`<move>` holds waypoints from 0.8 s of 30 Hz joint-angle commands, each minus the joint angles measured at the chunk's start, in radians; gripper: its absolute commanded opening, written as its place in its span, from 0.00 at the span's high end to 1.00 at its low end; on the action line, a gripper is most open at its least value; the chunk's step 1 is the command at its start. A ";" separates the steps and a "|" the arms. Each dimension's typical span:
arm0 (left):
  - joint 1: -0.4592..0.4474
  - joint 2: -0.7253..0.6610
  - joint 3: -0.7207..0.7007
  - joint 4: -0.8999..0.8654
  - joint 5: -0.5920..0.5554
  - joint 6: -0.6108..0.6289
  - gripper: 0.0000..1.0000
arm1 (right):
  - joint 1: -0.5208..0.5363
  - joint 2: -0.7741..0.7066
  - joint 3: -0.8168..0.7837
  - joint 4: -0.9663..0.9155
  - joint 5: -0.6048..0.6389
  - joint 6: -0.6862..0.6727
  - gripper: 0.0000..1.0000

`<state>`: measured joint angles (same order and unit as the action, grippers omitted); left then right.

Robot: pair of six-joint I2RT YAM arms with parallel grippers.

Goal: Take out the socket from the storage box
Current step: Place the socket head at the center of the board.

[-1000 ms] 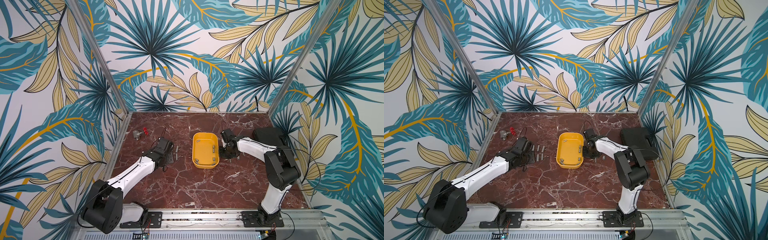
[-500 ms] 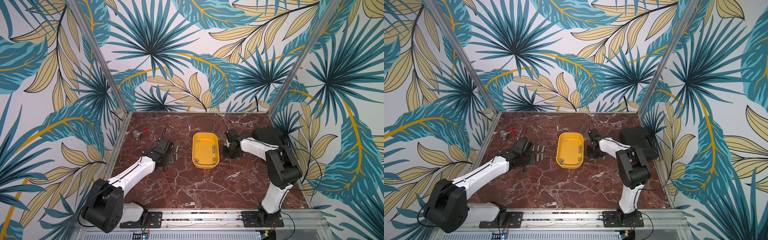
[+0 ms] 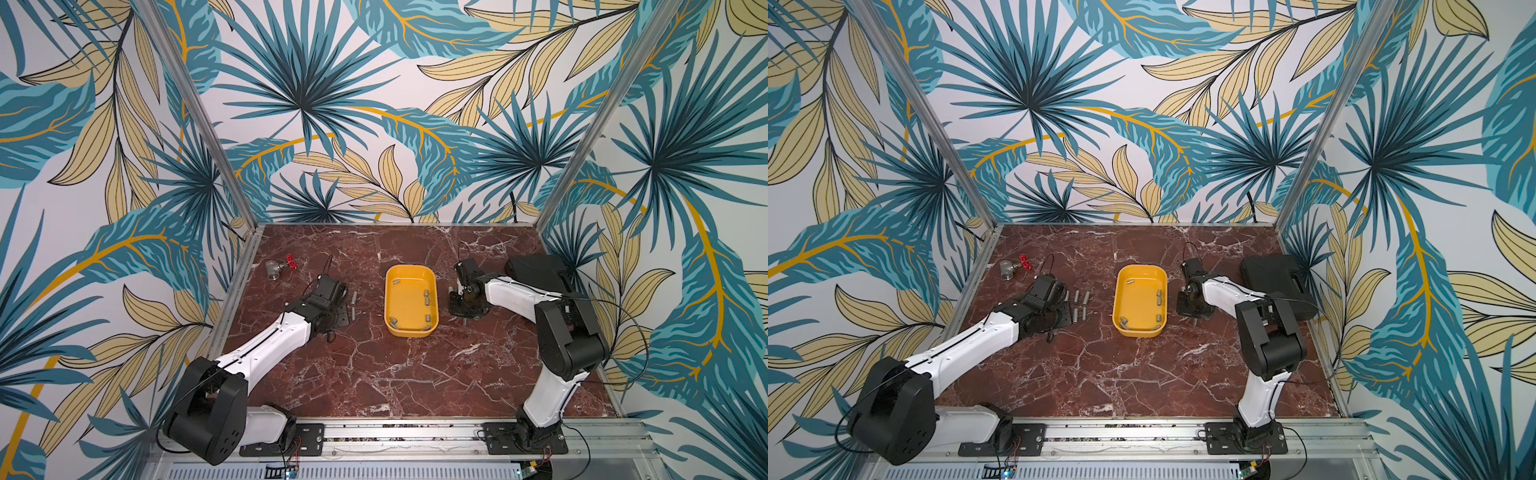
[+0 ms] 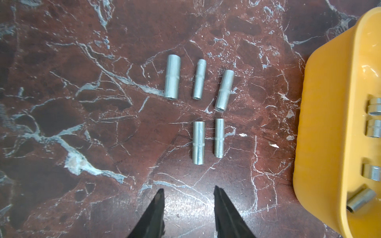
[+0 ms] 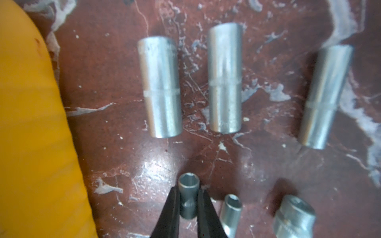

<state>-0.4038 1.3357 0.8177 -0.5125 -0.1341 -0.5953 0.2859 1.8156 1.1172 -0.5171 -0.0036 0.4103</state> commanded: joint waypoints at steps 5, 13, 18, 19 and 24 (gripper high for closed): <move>0.005 0.013 -0.037 0.017 0.004 -0.004 0.57 | -0.005 -0.003 -0.025 -0.032 0.016 -0.015 0.79; 0.005 0.013 -0.035 0.015 0.003 -0.004 0.57 | -0.005 -0.004 -0.025 -0.034 0.005 -0.016 0.67; 0.005 0.012 -0.032 0.012 0.004 -0.001 0.57 | -0.006 -0.046 -0.020 -0.048 0.009 -0.019 0.61; 0.005 0.014 -0.032 0.013 0.002 -0.001 0.57 | -0.006 -0.059 -0.016 -0.056 0.013 -0.021 0.61; 0.005 0.023 -0.029 0.017 0.005 -0.001 0.56 | -0.006 -0.124 0.018 -0.099 0.033 -0.034 0.59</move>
<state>-0.4038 1.3468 0.8177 -0.5117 -0.1337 -0.5953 0.2829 1.7435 1.1179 -0.5644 0.0071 0.3912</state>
